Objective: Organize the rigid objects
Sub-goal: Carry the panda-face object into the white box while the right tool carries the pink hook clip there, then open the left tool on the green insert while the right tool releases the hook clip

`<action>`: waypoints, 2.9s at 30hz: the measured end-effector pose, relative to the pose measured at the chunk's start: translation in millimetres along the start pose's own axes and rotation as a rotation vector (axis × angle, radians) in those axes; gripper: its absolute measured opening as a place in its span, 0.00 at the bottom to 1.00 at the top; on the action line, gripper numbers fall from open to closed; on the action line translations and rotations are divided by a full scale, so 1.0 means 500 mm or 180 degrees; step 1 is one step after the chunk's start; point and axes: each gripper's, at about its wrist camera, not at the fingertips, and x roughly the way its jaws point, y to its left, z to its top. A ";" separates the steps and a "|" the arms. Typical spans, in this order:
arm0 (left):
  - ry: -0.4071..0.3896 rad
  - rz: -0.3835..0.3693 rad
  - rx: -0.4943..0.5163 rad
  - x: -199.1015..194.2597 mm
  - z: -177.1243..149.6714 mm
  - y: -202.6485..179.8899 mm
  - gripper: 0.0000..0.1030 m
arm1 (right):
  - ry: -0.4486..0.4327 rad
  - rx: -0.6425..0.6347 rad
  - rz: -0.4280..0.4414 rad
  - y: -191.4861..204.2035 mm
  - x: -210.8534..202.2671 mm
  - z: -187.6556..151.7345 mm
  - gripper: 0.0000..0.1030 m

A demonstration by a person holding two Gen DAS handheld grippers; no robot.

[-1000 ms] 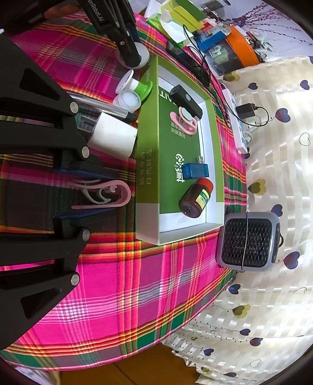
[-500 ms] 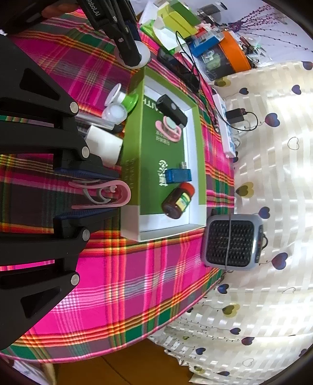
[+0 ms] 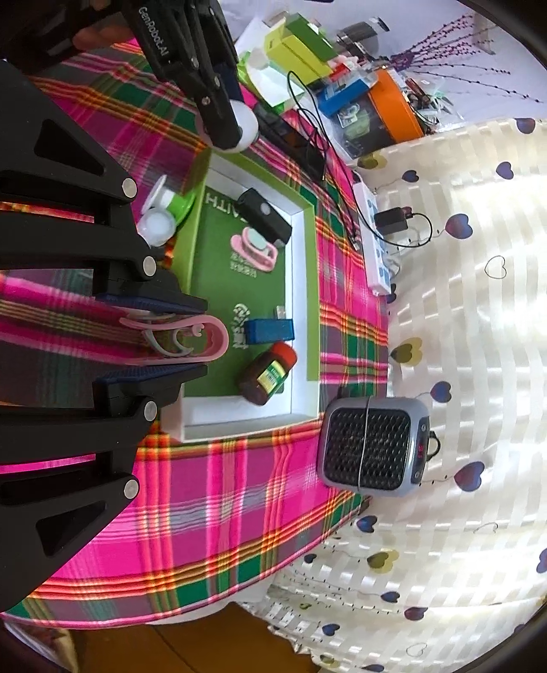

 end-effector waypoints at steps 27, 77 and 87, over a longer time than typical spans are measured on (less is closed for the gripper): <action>0.0277 -0.0036 -0.0009 0.125 0.033 0.011 0.33 | 0.0363 -0.0284 0.0438 0.044 0.176 0.097 0.23; 0.0270 0.0043 0.0025 0.144 0.031 0.011 0.33 | 0.0466 -0.0315 0.0395 0.049 0.230 0.093 0.23; 0.0298 0.0094 0.0030 0.140 0.031 0.014 0.33 | 0.0449 -0.0275 0.0383 0.047 0.226 0.091 0.40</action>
